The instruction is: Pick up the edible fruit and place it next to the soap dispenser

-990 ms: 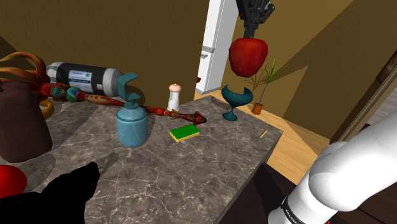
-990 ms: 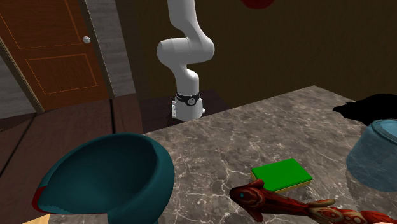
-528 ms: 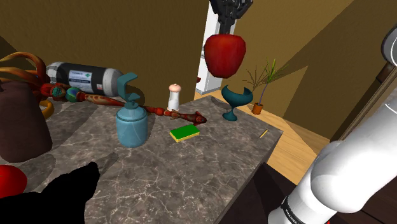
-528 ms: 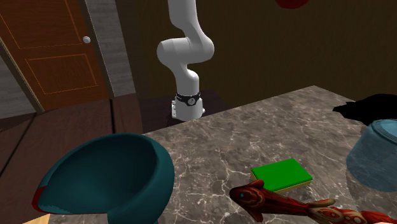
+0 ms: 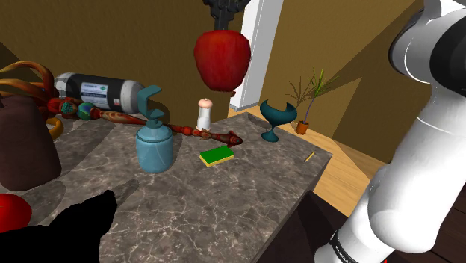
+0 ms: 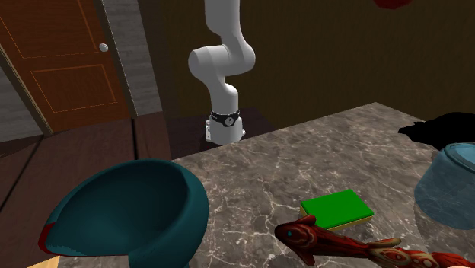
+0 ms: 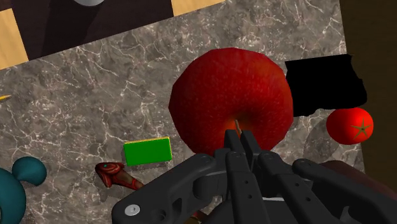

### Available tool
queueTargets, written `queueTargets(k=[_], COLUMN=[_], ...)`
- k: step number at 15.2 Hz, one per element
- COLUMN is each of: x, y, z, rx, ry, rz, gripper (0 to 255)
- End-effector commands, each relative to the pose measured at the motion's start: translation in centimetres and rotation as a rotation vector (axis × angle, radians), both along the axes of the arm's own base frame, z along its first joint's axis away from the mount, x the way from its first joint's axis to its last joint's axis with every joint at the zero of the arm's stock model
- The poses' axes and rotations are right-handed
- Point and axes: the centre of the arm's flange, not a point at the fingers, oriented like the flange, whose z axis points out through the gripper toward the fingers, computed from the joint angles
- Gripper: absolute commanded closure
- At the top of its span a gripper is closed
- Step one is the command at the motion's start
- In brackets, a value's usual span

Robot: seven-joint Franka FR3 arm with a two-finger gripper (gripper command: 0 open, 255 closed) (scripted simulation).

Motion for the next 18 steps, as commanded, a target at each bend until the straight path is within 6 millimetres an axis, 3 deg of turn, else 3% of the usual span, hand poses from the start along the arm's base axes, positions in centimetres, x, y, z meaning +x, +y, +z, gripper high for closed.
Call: queueTargets(k=[1,3,18], x=[0.2,0.6,0.6], y=[2.7,5.0,5.0], z=[-0.1,-0.1,-8.0], rx=[0.001,0.001,0.001], ry=[0.000,0.000,0.000], rz=[-0.004,-0.004,-0.004], gripper=[255,255,255])
